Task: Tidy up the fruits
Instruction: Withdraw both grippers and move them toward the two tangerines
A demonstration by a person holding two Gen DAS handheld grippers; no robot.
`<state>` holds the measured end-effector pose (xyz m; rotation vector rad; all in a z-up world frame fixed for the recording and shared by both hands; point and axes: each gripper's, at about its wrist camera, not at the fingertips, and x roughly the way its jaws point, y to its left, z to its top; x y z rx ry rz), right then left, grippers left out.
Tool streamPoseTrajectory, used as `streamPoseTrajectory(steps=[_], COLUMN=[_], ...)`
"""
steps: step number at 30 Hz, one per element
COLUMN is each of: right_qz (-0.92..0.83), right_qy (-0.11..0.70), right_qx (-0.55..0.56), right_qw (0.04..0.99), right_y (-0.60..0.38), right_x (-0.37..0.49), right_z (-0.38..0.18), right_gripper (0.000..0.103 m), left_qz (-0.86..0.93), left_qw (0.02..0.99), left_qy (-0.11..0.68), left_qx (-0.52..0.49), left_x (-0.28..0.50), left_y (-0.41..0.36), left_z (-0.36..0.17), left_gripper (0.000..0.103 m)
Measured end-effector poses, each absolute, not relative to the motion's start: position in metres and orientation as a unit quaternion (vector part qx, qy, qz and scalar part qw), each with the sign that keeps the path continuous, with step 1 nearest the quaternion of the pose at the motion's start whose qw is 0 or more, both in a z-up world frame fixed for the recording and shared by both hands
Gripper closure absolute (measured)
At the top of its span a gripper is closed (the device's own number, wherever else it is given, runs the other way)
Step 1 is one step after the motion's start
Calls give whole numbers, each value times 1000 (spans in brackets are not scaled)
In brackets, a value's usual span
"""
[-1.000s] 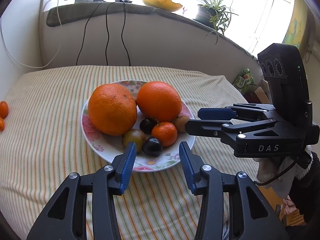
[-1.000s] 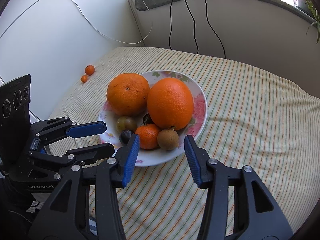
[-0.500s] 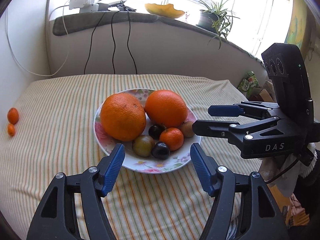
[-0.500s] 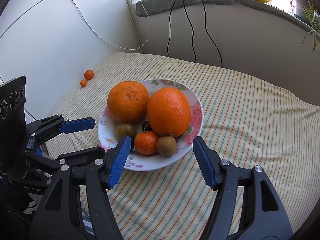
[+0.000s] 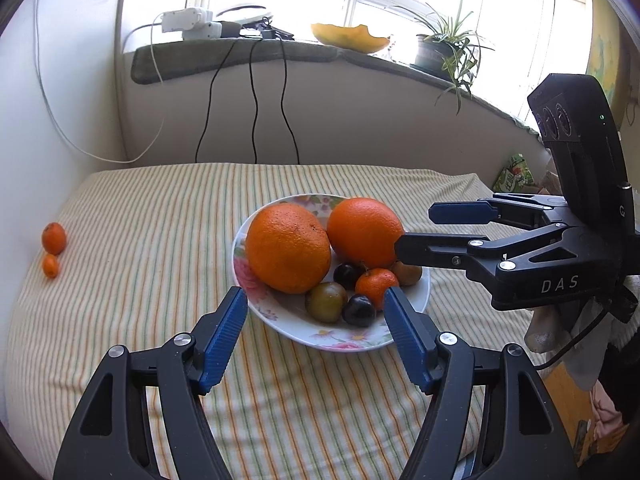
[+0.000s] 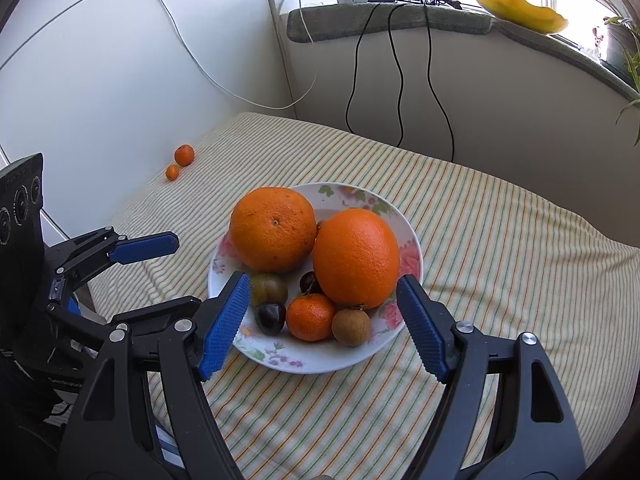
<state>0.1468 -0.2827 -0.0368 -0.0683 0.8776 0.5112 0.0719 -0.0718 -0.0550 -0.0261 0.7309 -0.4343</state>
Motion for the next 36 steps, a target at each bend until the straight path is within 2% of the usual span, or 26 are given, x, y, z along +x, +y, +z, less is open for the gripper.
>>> streamPoseTrajectory(steps=[19,36], right_qz=[276,341], right_qy=[381,426], right_qx=[-61,-38], right_qw=[881,837], right_y=[-232,-153], right_x=[161,214], right_z=[-28,-23], right_gripper=[25,25], left_qz=[-168,-50], left_qw=[923,932], left_qy=[344,351], left_qx=[-35,-79], left_x=[76,96], left_y=[-29,70], left_z=[-55,-78], left_gripper=[33,33])
